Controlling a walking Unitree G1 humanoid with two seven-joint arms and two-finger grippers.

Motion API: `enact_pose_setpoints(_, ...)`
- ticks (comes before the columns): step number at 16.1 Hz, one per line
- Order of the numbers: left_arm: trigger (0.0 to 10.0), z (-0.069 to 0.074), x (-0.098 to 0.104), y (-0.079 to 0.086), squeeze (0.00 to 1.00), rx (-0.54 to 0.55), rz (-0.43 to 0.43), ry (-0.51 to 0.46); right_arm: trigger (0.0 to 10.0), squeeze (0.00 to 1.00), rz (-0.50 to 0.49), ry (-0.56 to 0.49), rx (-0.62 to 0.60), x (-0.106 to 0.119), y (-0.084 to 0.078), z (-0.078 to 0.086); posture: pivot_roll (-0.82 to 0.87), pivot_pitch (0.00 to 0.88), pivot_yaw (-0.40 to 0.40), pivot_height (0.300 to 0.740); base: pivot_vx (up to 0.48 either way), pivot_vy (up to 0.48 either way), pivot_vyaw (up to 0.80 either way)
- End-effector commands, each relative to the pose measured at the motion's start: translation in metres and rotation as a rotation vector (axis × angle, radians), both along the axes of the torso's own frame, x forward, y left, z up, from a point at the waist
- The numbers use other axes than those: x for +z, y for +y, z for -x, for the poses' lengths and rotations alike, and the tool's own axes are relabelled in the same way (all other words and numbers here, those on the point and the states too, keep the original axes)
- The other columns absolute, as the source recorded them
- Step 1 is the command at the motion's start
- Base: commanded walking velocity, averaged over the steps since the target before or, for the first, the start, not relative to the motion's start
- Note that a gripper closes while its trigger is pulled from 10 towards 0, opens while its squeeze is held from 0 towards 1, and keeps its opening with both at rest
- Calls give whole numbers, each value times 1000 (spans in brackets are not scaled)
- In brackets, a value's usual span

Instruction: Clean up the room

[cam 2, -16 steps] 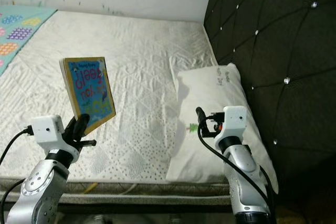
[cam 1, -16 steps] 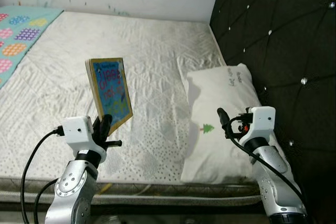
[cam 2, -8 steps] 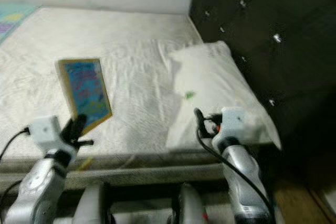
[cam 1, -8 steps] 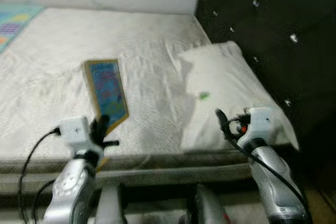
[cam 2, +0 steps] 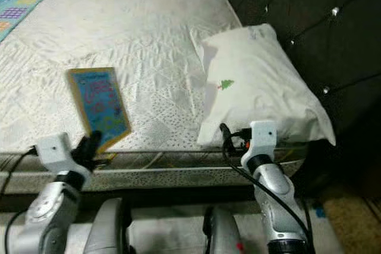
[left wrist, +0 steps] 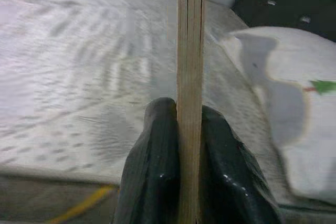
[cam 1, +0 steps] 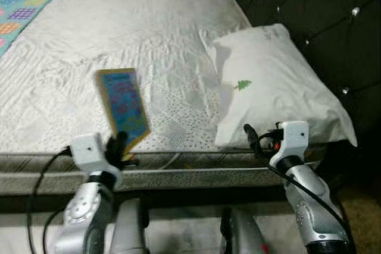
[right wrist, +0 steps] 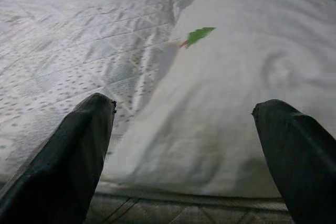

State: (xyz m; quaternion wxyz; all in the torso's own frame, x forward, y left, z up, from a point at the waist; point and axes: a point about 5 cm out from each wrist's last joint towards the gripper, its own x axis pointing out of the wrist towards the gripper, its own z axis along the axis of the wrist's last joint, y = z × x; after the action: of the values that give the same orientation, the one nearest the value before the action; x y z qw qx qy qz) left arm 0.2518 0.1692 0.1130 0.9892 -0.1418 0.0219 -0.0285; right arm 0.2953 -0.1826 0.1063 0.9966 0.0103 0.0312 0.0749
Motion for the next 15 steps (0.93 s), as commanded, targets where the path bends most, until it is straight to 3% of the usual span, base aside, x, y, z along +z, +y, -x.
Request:
enact_pose_setpoints(1, 10000, -3, 13, -2, 0, -21, -5, -64, 10000, 0, 6, -13, -8, 3, -2, 0, -47, 95, -69, 585, 251, 0, 0)
enact_pose_setpoints(15, 10000, -3, 13, -5, 0, -42, 9, -66, 10000, 0, 13, -17, 4, 3, -1, -1, -44, 95, -74, 585, 323, 0, 0)
